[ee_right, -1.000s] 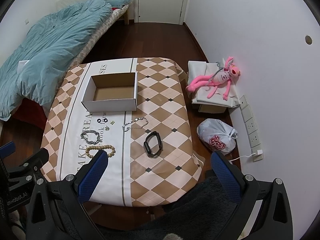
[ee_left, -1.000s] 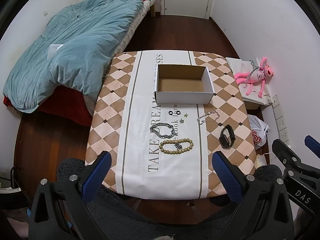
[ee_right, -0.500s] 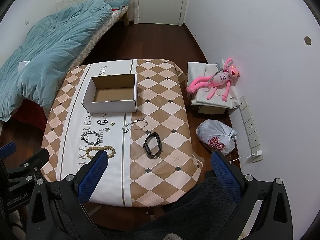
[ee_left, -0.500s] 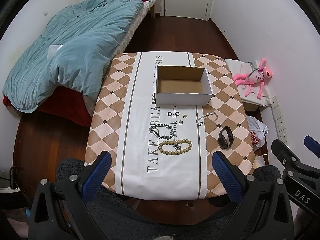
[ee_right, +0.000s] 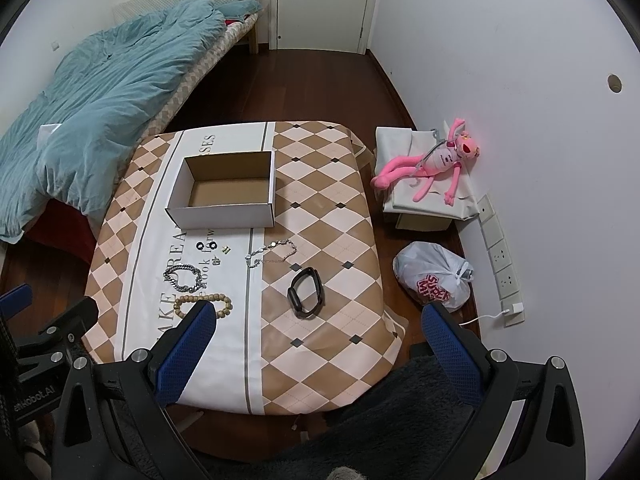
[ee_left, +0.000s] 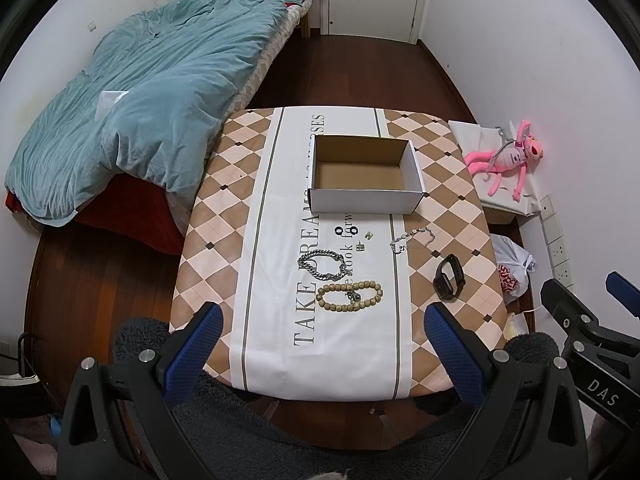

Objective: Organize jewelry

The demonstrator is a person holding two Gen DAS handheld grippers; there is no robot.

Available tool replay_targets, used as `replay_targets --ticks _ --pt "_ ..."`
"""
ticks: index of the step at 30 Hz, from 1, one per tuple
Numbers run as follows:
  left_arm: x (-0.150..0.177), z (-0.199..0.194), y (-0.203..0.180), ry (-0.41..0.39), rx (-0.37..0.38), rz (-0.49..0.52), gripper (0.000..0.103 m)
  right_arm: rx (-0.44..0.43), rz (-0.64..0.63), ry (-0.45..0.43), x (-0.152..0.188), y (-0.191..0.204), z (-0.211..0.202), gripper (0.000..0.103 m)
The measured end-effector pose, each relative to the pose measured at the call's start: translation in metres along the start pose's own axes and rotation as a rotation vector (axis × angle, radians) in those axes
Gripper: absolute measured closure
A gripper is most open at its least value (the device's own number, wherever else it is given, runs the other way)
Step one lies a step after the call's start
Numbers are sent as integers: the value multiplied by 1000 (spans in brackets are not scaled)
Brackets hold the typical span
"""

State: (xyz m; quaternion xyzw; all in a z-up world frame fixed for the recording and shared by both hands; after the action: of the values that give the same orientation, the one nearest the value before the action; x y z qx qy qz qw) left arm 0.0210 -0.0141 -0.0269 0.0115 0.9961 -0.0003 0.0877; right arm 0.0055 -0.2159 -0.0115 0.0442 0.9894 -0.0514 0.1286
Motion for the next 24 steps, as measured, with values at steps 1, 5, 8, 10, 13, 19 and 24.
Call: replay_targets --ticks 1,5,8,10,13,19,24 --pt "0 0 0 0 1 0 0 -1 0 0 -1 0 -1 0" --pt "-3 -6 -4 2 8 -1 0 -2 0 -3 0 0 -1 0" --pt "-8 -9 -8 0 7 0 0 -9 2 -7 -4 0 -4 0" --pt "-9 -8 -6 -2 8 -4 0 -15 8 -6 -6 -1 -3 0" --pt "-19 0 -5 -8 -7 -5 0 -18 29 -4 -10 -7 4 0" --pt "-34 42 7 11 -60 -2 0 20 97 42 -33 -25 47 0" --pt "-44 94 11 70 -110 2 0 46 124 141 -39 -34 116 0"
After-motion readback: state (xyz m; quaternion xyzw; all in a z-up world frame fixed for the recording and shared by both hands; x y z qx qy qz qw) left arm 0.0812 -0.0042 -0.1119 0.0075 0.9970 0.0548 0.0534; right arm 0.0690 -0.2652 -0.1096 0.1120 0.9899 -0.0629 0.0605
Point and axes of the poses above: each gripper's, at about its wrist camera, not at the fingertips, and z roughly the way its jaws point, y to its left, x to its underside, the point moved 5 cm from there along z, roughly the way its jaws point, and after that the axes turned 14 degrees about y, right-handed, at the moved point
